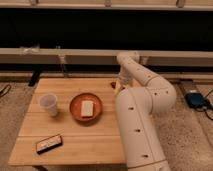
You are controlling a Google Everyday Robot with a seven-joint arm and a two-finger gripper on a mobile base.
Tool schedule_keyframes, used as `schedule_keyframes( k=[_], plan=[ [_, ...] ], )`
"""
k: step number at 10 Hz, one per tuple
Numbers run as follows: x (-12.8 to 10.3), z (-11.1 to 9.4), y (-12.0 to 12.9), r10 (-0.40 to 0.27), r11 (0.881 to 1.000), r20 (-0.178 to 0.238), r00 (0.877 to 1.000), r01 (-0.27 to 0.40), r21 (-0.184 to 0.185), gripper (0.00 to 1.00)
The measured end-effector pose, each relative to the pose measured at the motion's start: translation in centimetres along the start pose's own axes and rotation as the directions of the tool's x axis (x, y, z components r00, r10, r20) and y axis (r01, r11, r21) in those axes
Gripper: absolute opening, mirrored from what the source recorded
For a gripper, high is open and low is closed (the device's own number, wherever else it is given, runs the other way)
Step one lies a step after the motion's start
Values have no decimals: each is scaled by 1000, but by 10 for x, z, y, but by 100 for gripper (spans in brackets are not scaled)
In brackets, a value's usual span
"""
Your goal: Drag the pepper across the table
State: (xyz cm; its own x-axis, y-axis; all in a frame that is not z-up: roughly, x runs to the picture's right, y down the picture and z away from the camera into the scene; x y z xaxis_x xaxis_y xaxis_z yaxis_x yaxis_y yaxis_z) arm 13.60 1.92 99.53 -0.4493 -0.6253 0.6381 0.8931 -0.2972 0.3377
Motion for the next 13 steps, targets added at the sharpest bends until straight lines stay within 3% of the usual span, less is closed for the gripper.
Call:
schedule_keyframes(
  k=[6, 7, 13],
  plan=[
    [14, 1, -3, -11, 1000, -24, 1000, 11, -4, 8],
    [15, 0, -5, -15, 1000, -21, 1000, 15, -5, 3],
    [-15, 2, -60, -95, 995, 42, 995, 95, 9, 0]
  ],
)
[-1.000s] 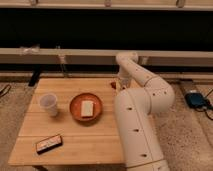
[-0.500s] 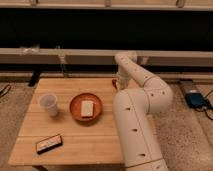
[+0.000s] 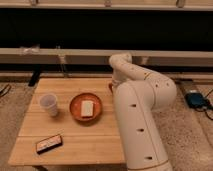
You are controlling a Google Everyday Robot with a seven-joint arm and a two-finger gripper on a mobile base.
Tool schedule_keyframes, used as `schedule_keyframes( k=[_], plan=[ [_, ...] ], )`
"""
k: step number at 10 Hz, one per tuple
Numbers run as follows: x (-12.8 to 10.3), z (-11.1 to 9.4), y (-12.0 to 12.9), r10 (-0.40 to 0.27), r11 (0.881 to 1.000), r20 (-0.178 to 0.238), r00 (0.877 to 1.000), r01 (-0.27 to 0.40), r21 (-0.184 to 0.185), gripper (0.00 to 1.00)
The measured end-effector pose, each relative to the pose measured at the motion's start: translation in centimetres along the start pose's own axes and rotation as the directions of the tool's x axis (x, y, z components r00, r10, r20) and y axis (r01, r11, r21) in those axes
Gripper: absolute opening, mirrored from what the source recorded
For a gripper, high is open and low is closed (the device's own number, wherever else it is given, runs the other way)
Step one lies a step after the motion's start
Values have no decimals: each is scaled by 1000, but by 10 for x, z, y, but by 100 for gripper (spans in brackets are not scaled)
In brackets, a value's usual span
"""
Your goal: Drag the pepper across the table
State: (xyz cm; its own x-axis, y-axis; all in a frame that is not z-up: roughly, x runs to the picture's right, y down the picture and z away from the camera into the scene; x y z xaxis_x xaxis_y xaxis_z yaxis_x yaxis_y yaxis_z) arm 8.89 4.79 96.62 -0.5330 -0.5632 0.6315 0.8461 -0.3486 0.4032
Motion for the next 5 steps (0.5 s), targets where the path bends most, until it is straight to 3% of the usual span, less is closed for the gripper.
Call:
schedule_keyframes(
  k=[5],
  plan=[
    [-35, 9, -47, -71, 997, 59, 996, 70, 31, 0]
  ],
)
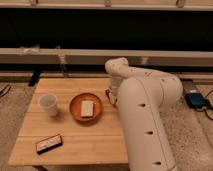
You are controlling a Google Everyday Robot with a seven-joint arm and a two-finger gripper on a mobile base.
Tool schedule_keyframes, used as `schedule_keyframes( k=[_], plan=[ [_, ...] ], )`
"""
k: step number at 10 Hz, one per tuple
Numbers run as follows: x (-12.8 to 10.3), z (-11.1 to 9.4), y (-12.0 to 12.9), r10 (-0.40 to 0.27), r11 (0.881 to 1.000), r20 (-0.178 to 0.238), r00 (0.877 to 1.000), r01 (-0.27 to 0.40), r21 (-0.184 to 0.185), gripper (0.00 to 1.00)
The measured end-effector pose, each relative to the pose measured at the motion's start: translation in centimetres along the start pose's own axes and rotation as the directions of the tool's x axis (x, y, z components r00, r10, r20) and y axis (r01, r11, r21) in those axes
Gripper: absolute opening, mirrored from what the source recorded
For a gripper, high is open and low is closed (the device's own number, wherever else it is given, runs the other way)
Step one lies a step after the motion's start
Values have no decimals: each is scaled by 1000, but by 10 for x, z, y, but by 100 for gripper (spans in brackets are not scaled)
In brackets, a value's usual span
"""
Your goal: Drag the pepper across the table
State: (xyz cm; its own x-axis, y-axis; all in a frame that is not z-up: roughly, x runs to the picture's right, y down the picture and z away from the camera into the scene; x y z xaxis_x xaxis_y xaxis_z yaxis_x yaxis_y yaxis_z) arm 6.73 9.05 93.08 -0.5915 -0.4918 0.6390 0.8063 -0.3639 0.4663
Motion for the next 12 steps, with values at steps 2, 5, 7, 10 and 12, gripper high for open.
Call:
schedule_keyframes(
  k=[2, 5, 7, 10, 12],
  plan=[
    [-14, 4, -18, -20, 1000, 19, 1000, 20, 9, 0],
    [-42, 6, -33, -17, 1000, 35, 999, 16, 19, 0],
    [-60, 6, -40, -3, 1000, 50, 999, 2, 18, 0],
    [-82, 8, -57, 3, 1000, 79, 997, -4, 11, 0],
    [-95, 14, -73, -9, 1000, 129, 992, 8, 6, 0]
  ],
)
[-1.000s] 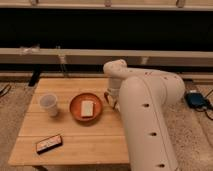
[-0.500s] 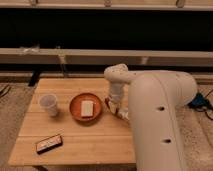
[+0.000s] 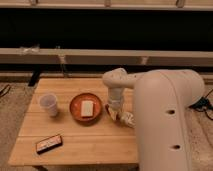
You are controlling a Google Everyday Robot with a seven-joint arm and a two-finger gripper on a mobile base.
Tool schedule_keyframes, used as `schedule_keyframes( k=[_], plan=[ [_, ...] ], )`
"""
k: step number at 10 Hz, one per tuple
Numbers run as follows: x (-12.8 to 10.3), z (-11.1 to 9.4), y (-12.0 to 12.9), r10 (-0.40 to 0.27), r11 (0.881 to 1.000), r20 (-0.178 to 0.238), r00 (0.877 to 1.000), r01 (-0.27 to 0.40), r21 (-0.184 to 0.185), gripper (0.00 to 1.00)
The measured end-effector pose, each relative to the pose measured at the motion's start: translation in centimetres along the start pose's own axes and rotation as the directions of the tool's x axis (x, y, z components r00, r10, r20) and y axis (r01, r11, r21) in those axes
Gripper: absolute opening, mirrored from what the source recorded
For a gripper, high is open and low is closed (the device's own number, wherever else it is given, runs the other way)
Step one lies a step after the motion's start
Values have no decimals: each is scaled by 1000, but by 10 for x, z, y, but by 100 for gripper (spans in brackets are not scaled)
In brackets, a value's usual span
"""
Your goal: Drag the pepper across the table
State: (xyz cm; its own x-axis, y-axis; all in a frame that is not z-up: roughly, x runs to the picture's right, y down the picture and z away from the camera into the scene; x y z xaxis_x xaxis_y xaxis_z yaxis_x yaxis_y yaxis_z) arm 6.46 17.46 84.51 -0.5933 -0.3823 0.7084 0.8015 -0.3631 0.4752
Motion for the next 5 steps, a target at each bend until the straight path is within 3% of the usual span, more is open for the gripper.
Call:
schedule_keyframes(
  k=[3, 5],
  plan=[
    [-10, 15, -22, -44, 999, 107, 993, 46, -10, 0],
    [-16, 20, -33, -74, 997, 141, 987, 75, -6, 0]
  ],
)
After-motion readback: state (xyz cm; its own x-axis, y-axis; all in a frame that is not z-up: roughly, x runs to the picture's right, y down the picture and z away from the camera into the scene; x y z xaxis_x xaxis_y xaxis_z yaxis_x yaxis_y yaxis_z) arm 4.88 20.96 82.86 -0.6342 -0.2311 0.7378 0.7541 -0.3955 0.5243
